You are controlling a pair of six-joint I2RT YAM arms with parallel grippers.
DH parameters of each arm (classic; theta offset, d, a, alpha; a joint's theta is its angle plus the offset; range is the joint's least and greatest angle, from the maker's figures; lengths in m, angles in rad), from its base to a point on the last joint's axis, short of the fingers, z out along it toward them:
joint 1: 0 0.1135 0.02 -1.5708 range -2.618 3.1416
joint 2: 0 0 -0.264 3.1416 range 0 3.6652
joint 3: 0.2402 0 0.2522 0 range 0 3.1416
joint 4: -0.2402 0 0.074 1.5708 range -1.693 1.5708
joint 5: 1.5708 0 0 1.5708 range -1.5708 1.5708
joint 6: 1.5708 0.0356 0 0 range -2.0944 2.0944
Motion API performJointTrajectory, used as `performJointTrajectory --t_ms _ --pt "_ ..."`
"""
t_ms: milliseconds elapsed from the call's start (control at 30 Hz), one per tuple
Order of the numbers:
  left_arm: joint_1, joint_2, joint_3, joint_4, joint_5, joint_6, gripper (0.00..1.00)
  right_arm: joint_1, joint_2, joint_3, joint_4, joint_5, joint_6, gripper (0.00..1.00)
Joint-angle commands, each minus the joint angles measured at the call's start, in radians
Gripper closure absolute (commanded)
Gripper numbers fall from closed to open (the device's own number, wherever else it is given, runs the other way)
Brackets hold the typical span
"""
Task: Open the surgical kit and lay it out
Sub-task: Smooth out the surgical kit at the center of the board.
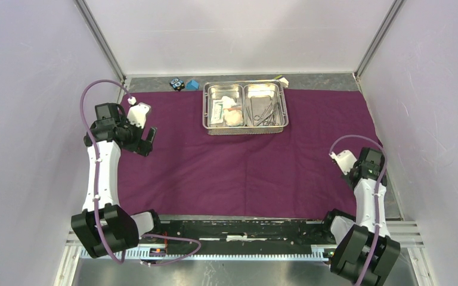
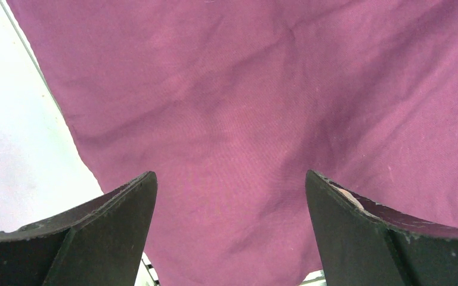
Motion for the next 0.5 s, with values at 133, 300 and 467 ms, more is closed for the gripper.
performJointTrajectory --t_ms 133,300,467 --pt "-0.008 -0.027 -0.021 0.029 0.044 -0.024 0.00 -0.044 -0.050 0.109 0.003 0.284 -0.072 0.99" --pt "-0.008 -0.036 -0.044 0.047 0.050 -0.013 0.00 -0.131 -0.039 0.137 0.020 0.335 -0.144 0.98" --pt "-0.008 -0.047 -0.053 0.059 0.053 -0.008 0.00 -0.227 -0.034 0.133 0.078 0.377 -0.223 0.96"
